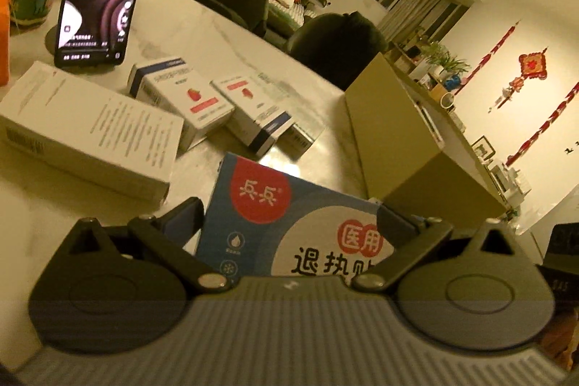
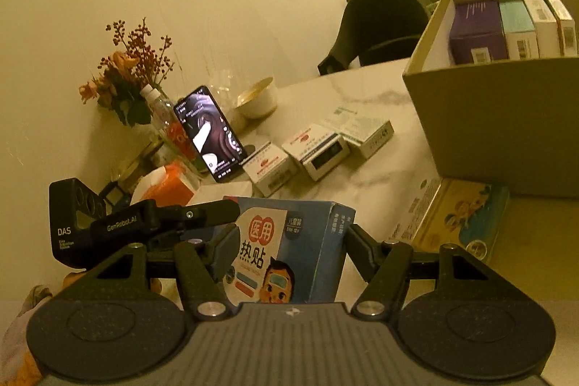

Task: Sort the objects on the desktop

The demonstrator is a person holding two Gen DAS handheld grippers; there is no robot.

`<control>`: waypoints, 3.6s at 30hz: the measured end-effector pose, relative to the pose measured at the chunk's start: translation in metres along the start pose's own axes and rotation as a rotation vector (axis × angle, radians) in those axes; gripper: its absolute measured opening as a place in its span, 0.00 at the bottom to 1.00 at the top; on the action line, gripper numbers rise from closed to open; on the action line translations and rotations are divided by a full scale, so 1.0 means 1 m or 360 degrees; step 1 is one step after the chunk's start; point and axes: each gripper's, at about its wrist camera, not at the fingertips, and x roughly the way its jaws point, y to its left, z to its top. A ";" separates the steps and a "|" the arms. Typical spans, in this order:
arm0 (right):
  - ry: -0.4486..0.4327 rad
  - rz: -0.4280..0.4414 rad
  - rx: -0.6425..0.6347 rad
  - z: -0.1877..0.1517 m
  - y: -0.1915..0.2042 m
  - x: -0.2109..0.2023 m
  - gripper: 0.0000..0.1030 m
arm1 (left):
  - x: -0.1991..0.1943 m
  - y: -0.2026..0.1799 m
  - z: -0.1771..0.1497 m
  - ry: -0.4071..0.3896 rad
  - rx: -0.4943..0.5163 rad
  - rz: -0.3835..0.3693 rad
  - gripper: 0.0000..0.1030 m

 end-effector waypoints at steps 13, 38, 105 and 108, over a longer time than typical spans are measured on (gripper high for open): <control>-0.0065 0.0048 -0.0095 0.001 0.011 -0.021 0.67 | -0.019 -0.008 -0.002 -0.0058 0.0040 -0.0065 0.99; 0.0031 0.0099 -0.0335 -0.021 0.024 -0.042 0.63 | -0.053 -0.009 -0.019 -0.0073 -0.0033 -0.0132 0.99; 0.1014 0.0206 -0.1469 0.024 0.109 0.070 0.24 | -0.053 -0.005 -0.016 -0.0197 -0.0324 -0.0003 0.90; 0.0990 0.0177 -0.1466 0.024 0.109 0.066 0.24 | -0.056 -0.005 -0.015 -0.0231 -0.0340 -0.0010 0.94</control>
